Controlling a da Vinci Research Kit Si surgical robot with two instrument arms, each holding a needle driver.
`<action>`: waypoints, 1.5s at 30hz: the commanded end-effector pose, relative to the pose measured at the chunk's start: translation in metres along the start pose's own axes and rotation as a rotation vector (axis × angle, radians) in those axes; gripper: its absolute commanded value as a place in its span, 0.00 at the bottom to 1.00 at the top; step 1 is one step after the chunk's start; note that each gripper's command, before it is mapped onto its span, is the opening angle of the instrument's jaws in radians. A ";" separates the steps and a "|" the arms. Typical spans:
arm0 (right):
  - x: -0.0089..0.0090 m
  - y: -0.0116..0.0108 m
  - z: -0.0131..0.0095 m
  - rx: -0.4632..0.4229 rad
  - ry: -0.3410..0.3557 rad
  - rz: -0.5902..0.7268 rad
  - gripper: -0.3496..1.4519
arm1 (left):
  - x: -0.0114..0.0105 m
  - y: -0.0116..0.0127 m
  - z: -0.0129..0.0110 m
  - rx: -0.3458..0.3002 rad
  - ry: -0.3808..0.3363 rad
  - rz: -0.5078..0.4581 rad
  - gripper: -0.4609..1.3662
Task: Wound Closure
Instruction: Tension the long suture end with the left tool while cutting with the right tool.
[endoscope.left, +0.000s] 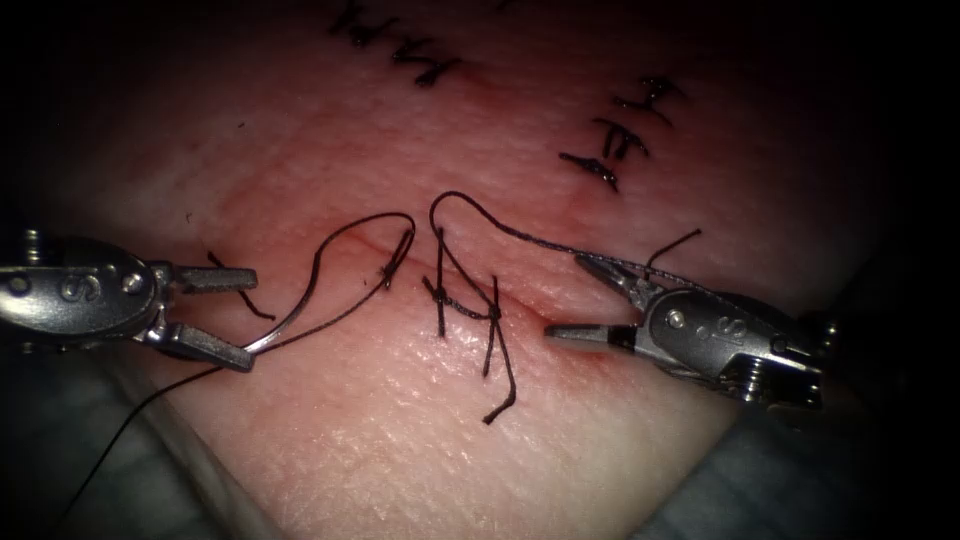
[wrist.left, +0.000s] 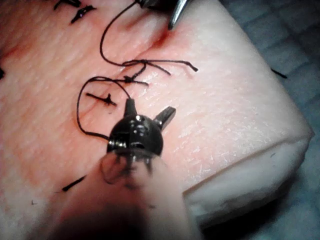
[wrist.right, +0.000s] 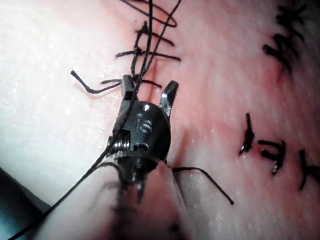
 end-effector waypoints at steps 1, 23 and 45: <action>0.0000 0.0000 0.0000 -0.001 0.000 0.000 0.60 | 0.0002 -0.0001 0.0000 0.004 0.004 0.007 0.56; 0.0002 -0.0008 -0.0001 0.001 0.004 -0.015 0.66 | 0.0045 -0.0017 0.0050 0.056 0.077 0.046 0.70; -0.0001 -0.0011 -0.0001 0.002 0.006 -0.019 0.66 | 0.0090 -0.0041 0.0128 0.107 0.085 0.166 0.71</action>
